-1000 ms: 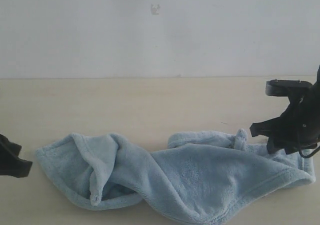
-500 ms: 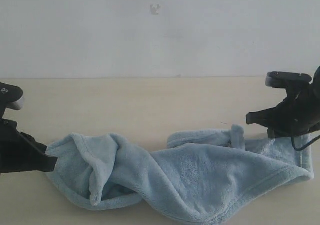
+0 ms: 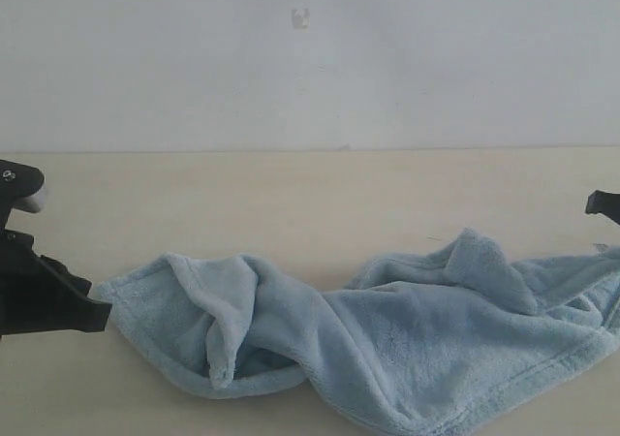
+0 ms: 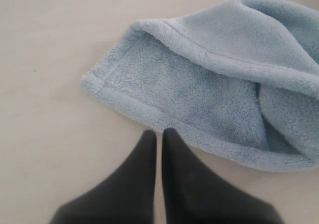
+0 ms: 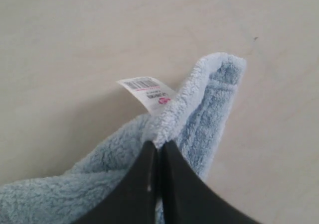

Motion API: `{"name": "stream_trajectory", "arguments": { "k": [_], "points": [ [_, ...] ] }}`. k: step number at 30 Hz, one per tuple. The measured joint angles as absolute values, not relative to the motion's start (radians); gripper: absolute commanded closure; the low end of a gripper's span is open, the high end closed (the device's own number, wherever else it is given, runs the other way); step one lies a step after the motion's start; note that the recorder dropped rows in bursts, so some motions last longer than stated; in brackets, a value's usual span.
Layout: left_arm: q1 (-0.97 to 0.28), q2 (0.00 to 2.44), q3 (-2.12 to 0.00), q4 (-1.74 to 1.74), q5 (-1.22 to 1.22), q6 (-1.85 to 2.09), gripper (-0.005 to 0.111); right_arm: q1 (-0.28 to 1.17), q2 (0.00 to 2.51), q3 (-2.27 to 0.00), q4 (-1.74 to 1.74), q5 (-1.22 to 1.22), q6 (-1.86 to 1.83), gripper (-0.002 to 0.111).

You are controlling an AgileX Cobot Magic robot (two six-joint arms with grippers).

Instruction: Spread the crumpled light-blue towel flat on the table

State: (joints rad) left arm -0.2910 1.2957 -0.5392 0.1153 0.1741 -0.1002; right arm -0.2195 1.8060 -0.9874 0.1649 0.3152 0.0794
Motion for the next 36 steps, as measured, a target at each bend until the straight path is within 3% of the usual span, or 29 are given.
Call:
{"name": "stream_trajectory", "arguments": {
  "k": [8,22,29,32,36],
  "points": [
    [-0.318,1.296,-0.539,0.068,0.171,-0.090,0.103,-0.203,1.806,-0.987,0.187,0.309,0.079,0.082],
    [-0.583,1.296,-0.539,0.061,0.171,0.178,0.101,-0.109,1.685,-0.987,0.199,0.340,0.053,0.081],
    [-0.630,1.296,-0.539,0.053,0.171,0.204,0.071,-0.109,1.594,-0.987,0.202,0.426,-0.015,0.054],
    [-0.635,1.296,-0.539,0.042,0.171,0.206,0.059,-0.109,1.594,-0.987,0.214,0.521,-0.025,0.053],
    [-0.637,1.296,-0.539,-0.042,0.151,0.209,0.056,-0.073,1.594,-0.987,0.273,0.674,-0.081,0.053]
  ]
}}
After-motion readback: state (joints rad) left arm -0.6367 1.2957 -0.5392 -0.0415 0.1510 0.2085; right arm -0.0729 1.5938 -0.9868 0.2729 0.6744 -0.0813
